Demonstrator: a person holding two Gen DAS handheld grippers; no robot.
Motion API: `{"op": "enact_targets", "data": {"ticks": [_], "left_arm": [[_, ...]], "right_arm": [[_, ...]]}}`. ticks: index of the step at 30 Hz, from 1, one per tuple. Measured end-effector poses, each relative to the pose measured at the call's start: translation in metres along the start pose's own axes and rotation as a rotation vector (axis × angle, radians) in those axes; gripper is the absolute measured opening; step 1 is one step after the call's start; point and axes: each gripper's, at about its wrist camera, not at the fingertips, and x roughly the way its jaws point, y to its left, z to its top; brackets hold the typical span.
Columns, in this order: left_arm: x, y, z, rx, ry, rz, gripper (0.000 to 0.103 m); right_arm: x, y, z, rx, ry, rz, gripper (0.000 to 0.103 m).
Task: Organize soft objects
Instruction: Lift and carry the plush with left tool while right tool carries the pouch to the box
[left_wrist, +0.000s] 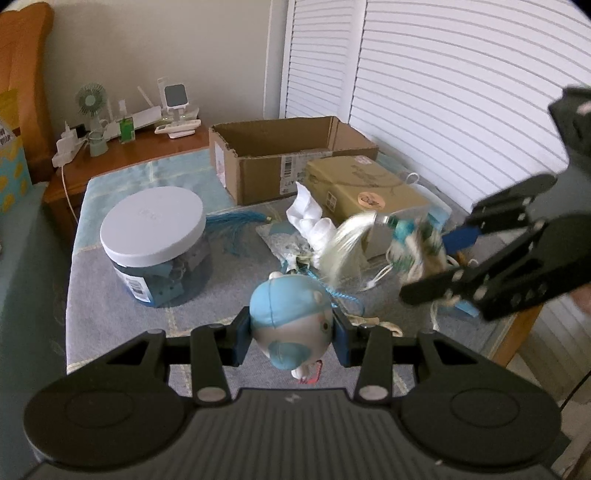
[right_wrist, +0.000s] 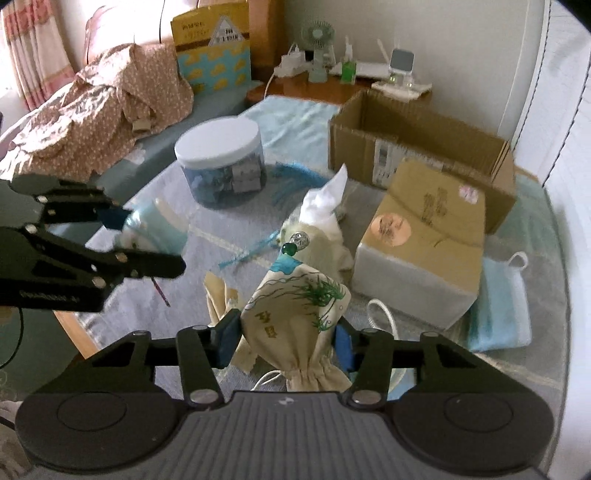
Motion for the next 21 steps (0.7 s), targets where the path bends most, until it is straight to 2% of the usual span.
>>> {"op": "enact_targets", "data": {"ticks": [10, 21], "left_arm": [[-0.005, -0.005, 0.008, 0.038, 0.000, 0.003, 0.043], [-0.009, -0.006, 0.040, 0.089, -0.060, 0.006, 0.043]], "right_arm": [[-0.041, -0.013, 0.029, -0.014, -0.120, -0.048, 0.056], [-0.062, -0.038, 0.063, -0.027, -0.229, -0.113, 0.056]]}}
